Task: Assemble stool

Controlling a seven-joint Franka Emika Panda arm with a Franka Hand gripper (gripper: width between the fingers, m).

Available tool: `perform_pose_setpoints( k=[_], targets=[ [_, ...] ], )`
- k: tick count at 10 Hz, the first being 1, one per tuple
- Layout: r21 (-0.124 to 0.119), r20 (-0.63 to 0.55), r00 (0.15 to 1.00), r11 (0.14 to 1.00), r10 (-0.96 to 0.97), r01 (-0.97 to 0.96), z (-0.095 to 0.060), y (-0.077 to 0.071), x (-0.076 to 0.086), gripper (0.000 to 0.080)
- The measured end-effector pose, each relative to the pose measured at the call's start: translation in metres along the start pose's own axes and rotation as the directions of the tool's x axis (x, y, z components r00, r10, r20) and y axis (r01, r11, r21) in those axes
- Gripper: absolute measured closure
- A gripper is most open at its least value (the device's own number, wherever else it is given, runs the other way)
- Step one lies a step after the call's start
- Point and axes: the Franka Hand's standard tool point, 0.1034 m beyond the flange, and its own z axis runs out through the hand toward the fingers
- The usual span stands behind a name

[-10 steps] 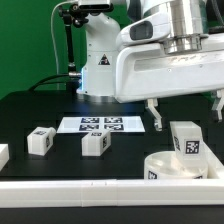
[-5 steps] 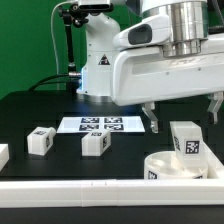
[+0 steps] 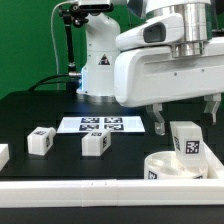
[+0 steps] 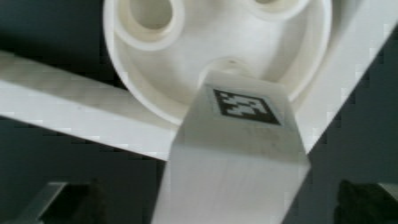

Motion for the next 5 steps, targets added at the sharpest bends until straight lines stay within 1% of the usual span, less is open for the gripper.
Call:
perform_pose_setpoints(
  k=[1,4,5],
  targets=[
    [0.0,0.0,1.0,1.0,-0.03,0.03,0.0,0.0009,-0.0003,0.015],
    [-0.008,0.006,0.969,0.969,-0.247,0.247,0.0003,0.0039,-0.0013,0.015],
    [-0.014,0.012,0.934,0.934,-0.358,0.358,0.0002,0.0058,-0.0018,0.015]
  ],
)
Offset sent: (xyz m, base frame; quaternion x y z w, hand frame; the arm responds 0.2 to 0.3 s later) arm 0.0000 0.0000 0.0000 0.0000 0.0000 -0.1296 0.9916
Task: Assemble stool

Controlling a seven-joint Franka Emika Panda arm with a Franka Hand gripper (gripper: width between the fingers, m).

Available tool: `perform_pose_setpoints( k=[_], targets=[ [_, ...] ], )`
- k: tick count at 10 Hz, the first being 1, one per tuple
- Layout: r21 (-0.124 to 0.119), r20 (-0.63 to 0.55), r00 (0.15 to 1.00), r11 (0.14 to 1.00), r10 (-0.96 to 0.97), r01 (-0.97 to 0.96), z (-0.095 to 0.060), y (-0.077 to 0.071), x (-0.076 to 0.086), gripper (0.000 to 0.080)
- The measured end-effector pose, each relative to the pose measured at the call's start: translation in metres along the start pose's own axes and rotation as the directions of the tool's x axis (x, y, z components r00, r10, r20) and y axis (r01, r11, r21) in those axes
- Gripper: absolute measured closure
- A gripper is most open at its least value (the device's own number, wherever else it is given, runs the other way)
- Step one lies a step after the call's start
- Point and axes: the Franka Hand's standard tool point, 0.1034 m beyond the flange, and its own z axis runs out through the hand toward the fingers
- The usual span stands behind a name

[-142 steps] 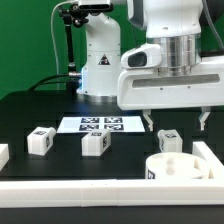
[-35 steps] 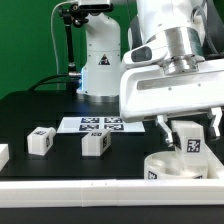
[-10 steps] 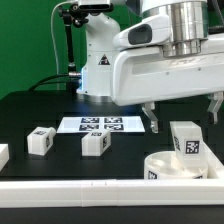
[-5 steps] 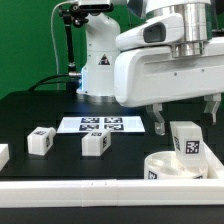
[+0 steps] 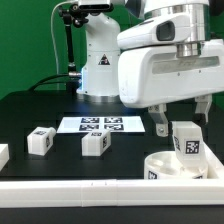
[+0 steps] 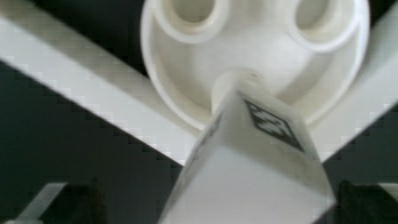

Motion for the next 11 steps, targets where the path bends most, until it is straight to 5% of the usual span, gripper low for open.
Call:
perform_pose_setpoints(
  k=[5,8,11],
  targets=[
    [-0.034,0.031,0.914,0.914,-0.404,0.405,-0.0004,-0.0016,0.0034,0.015],
    [-0.031,0.045,0.834,0.834,-0.55,0.551,-0.0002,0.0013,0.001,0.015],
    [-0.021,0.078,0.662,0.662,-0.746,0.749,0.0018,-0.0014,0.0008,0.015]
  ],
)
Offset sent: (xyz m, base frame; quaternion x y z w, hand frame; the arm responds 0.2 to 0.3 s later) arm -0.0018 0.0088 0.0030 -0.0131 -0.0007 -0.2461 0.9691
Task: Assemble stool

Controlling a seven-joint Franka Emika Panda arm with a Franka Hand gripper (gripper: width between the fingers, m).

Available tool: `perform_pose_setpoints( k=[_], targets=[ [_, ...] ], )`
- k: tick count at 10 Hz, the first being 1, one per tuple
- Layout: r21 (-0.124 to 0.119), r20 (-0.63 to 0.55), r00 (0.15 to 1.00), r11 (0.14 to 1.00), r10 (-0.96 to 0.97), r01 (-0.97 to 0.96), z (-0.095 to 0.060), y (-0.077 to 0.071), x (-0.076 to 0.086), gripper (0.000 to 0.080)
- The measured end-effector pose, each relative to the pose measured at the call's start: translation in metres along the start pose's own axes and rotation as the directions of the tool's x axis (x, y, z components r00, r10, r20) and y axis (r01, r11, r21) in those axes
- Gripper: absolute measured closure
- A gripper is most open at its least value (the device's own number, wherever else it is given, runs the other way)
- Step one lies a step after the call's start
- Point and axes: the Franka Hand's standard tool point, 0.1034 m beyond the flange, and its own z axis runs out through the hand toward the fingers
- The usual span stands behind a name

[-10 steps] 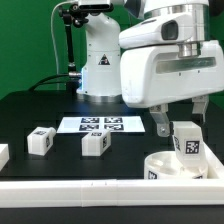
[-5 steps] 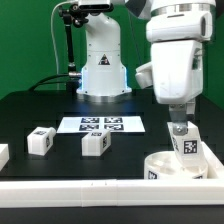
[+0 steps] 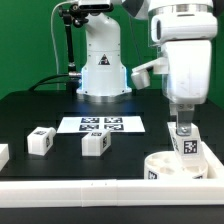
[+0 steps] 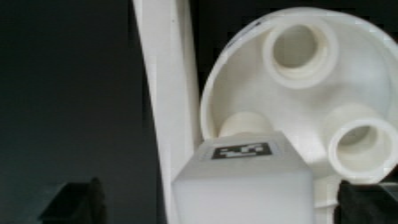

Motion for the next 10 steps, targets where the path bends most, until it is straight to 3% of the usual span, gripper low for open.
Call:
perform_pose_setpoints(
  k=[5,6,7,8,10],
  targets=[
    [0.009,-0.004,0.999,0.999,-0.047,0.047,0.0045,-0.005,0.0131,0.015],
    [0.006,-0.005,0.999,0.999,-0.044,0.044,0.0043,-0.0015,0.0137,0.027],
    [0.008,-0.005,0.999,0.999,-0.043,0.043,0.0058,-0.0024,0.014,0.027],
    [0.009,-0.005,0.999,0.999,-0.042,0.042,0.0065,-0.0027,0.0136,0.0414],
    [0.009,-0.005,1.0,1.0,-0.026,0.026,0.0063,-0.0026,0.0132,0.0448]
  ],
)
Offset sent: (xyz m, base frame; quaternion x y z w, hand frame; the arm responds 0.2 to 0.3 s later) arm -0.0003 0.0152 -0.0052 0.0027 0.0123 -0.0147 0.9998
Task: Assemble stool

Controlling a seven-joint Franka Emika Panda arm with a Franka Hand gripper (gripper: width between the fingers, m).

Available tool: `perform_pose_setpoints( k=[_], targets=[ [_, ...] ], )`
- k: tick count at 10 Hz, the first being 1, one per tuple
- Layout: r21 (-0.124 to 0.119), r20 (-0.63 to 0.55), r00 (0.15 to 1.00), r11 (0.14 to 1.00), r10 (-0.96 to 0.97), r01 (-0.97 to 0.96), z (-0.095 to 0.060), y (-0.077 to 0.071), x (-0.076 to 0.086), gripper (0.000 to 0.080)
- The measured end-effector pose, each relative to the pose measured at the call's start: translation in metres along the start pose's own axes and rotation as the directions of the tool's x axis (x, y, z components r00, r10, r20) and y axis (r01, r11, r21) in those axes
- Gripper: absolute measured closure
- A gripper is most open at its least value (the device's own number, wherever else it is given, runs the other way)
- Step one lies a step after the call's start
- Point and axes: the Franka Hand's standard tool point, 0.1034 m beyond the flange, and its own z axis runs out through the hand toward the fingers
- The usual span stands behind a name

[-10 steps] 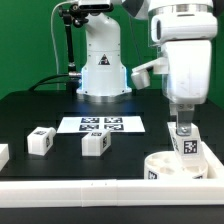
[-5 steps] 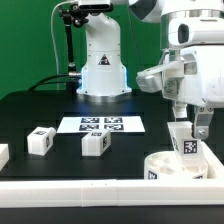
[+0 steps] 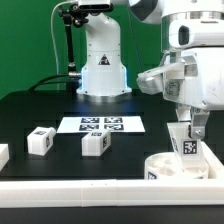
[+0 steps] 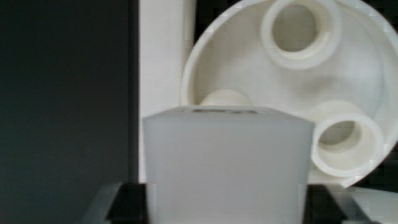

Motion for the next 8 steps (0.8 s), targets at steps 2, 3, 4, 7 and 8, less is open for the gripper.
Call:
perform_pose_setpoints(
  k=[2,3,4,7,8],
  targets=[
    [0.0,0.0,1.0,1.0,0.028,-0.028,0.0,0.0,-0.0001,0.0448],
    [0.002,0.0,0.998,0.998,0.07,-0.07,-0.0001,-0.0001,-0.0001,0.0448],
    [0.019,0.008,0.98,0.98,0.198,-0.198,0.0003,-0.0001,0.0004,0.0448],
    [0.03,0.0,0.906,0.905,0.424,-0.424,0.0019,0.0041,0.0,0.0448],
    [0.034,-0.003,0.862,0.861,0.507,-0.507,0.002,0.0043,0.0003,0.0448]
  ],
)
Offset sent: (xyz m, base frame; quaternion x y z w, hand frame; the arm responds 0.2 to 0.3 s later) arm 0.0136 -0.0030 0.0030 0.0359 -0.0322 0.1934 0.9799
